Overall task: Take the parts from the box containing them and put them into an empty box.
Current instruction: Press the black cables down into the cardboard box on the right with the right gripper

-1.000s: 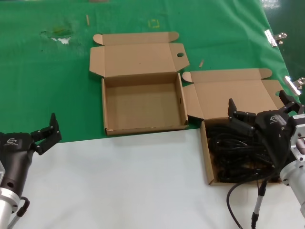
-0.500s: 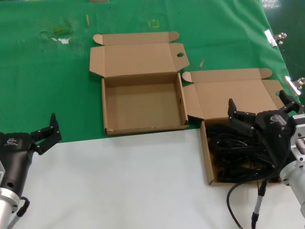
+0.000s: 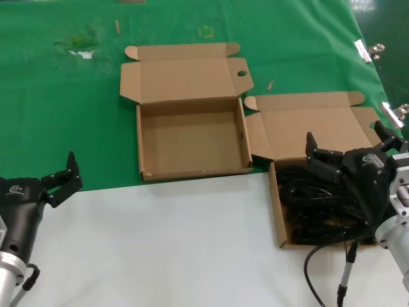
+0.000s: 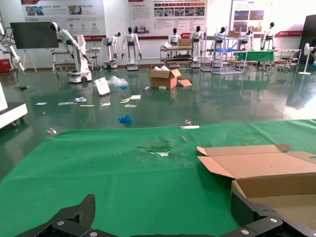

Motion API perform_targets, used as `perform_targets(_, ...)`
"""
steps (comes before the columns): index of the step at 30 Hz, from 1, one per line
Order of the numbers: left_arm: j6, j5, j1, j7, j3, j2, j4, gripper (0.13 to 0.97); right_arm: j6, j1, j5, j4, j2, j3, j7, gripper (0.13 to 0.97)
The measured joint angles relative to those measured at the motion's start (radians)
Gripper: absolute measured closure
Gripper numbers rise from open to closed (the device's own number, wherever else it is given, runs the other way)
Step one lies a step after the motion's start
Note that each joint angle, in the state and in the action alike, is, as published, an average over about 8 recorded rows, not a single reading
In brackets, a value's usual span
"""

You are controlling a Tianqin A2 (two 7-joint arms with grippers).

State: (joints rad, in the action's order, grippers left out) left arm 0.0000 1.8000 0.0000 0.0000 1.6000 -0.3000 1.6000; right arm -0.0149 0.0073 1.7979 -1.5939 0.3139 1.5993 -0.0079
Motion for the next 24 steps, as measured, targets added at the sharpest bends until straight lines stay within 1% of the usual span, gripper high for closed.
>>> perform_targets(10,0.000,0.000,0.000,0.000,0.000,0.000,0.000,0.141,0.000,0.000,0.000,0.000,0.000,0.000,0.000,0.129)
perform_targets(18,0.000,0.000,0.000,0.000,0.000,0.000,0.000,0.211,0.000,0.000,0.000,0.000,0.000,0.000,0.000,0.129)
perform_targets(22,0.000,0.000,0.000,0.000,0.000,0.000,0.000,0.211,0.000,0.000,0.000,0.000,0.000,0.000,0.000,0.129)
perform_targets(24,0.000,0.000,0.000,0.000,0.000,0.000,0.000,0.245,0.000,0.000,0.000,0.000,0.000,0.000,0.000,0.129)
